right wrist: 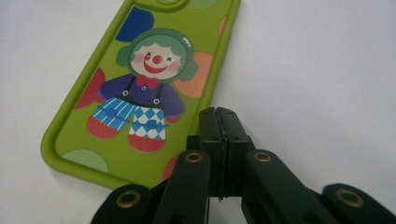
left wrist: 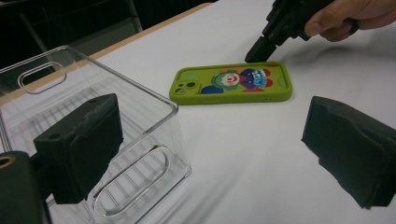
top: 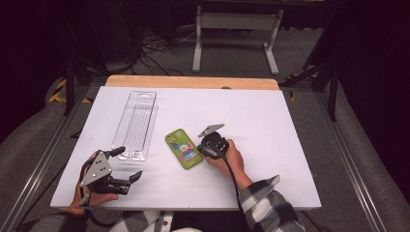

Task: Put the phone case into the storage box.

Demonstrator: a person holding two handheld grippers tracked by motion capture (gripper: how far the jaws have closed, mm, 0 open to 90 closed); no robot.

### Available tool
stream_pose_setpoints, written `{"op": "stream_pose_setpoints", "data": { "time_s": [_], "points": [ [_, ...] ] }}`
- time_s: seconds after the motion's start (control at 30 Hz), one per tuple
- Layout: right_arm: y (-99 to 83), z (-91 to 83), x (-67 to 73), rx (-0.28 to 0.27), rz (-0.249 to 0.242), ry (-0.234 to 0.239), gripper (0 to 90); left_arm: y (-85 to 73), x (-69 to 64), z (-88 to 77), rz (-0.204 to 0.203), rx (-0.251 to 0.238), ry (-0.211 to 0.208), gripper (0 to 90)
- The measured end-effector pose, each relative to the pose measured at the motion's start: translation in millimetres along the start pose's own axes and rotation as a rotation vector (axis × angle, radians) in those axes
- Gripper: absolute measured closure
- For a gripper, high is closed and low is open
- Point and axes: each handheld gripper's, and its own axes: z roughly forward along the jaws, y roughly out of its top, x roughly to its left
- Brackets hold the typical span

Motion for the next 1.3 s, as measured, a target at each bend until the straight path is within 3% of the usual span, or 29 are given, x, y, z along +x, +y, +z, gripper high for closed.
{"op": "stream_pose_setpoints", "data": {
  "time_s": [0.4,0.7,0.93,1.2,1.3],
  "points": [
    [-3.8,-4.1,9.8,0.009,-0.018,0.009,88.7,0.4,-0.4,-1.0,0.013,0.005,-0.005,5.5],
    [-4.5,-4.1,6.4,-0.001,-0.021,0.028,85.2,0.8,0.4,-2.4,0.010,0.001,-0.007,5.5],
    [-2.9,-8.7,2.2,-0.026,-0.019,0.017,82.2,0.8,0.2,-2.7,0.014,0.003,-0.004,5.5],
    [3.3,-18.2,-1.6,-0.070,0.013,-0.010,61.6,0.9,-0.5,-1.8,0.015,0.009,-0.005,5.6],
    [11.8,-19.5,-3.0,-0.087,0.081,-0.030,34.1,0.9,-0.3,-1.7,0.013,0.008,-0.001,5.6]
  ]
}}
